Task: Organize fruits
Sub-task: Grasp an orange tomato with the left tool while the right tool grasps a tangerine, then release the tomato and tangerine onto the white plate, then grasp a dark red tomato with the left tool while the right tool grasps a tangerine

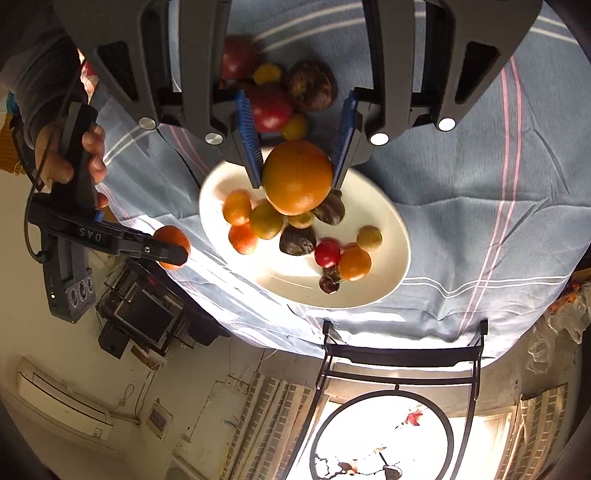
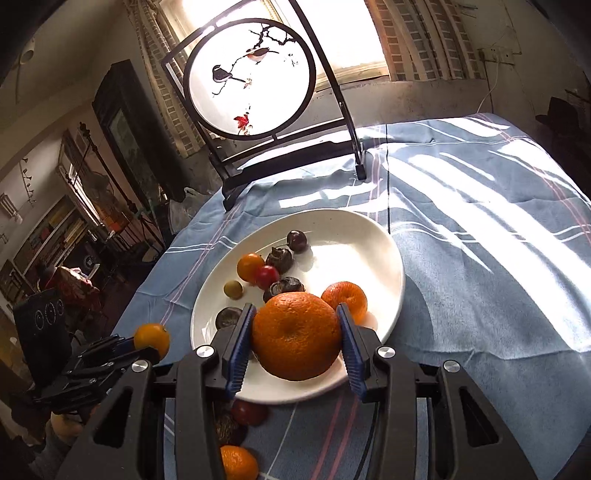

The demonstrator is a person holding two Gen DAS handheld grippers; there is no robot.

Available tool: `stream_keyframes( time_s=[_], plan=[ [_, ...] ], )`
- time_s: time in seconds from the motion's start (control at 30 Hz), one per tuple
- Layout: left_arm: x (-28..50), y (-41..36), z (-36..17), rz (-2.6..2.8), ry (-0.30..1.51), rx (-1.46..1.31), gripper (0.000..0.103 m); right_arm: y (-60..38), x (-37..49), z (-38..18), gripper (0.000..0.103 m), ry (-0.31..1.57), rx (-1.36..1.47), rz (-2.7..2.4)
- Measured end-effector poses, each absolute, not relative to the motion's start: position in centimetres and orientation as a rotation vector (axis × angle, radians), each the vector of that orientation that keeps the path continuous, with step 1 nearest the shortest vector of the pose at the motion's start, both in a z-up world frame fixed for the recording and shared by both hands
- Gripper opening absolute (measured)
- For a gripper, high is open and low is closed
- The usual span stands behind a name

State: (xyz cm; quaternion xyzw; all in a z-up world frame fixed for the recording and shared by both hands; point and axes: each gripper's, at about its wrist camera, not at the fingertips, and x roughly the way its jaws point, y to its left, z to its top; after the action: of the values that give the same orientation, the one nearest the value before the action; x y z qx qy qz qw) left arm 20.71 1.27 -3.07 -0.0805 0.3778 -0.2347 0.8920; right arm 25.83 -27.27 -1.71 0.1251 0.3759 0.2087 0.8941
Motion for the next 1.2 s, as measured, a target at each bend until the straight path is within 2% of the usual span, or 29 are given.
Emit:
stream_keyframes(
  time_s=[0.2, 0.23, 0.27, 0.37, 0.43, 0.57, 0.6, 0.67, 0.93, 1.17, 1.2],
  plan=[
    [26.4, 0.0, -3.8, -0.432, 0.825, -0.158, 0.037, -24.9, 30.7, -3.3, 0.045, 0.821, 0.24, 0.405],
    [27.0, -0.1, -4.1, -0.427, 0.832, -0.161, 0.041, -24.6, 31.1, -3.6, 0.045, 0.823, 0.229, 0.393],
    [27.5, -0.2, -4.2, -0.423, 0.837, -0.165, 0.05, -24.2, 31.5, -3.9, 0.046, 0.825, 0.214, 0.385],
    [27.9, 0.1, -4.3, -0.404, 0.834, -0.191, 0.057, -23.8, 31.6, -3.8, 0.052, 0.799, 0.179, 0.352],
    [27.2, 0.7, -3.9, -0.409, 0.82, -0.215, 0.057, -23.9, 30.4, -2.9, 0.059, 0.765, 0.167, 0.355],
    [23.3, 1.2, -3.1, -0.416, 0.79, -0.174, 0.06, -24.0, 25.7, -1.9, 0.059, 0.739, 0.134, 0.396],
    [22.0, 1.2, -3.1, -0.425, 0.783, -0.156, 0.066, -24.1, 24.3, -2.0, 0.06, 0.74, 0.128, 0.416],
    [19.1, 1.0, -3.4, -0.435, 0.771, -0.107, 0.071, -24.0, 21.4, -2.6, 0.06, 0.746, 0.103, 0.45],
    [10.1, -1.2, -6.8, -0.504, 0.807, 0.078, 0.071, -22.4, 13.9, -6.9, 0.065, 0.854, 0.043, 0.579],
    [9.2, -1.8, -8.4, -0.483, 0.827, 0.092, 0.071, -20.5, 14.7, -8.3, 0.065, 0.89, 0.047, 0.575],
    [9.3, -2.0, -8.5, -0.481, 0.825, 0.093, 0.071, -20.6, 14.9, -8.3, 0.062, 0.893, 0.065, 0.581]
  ],
)
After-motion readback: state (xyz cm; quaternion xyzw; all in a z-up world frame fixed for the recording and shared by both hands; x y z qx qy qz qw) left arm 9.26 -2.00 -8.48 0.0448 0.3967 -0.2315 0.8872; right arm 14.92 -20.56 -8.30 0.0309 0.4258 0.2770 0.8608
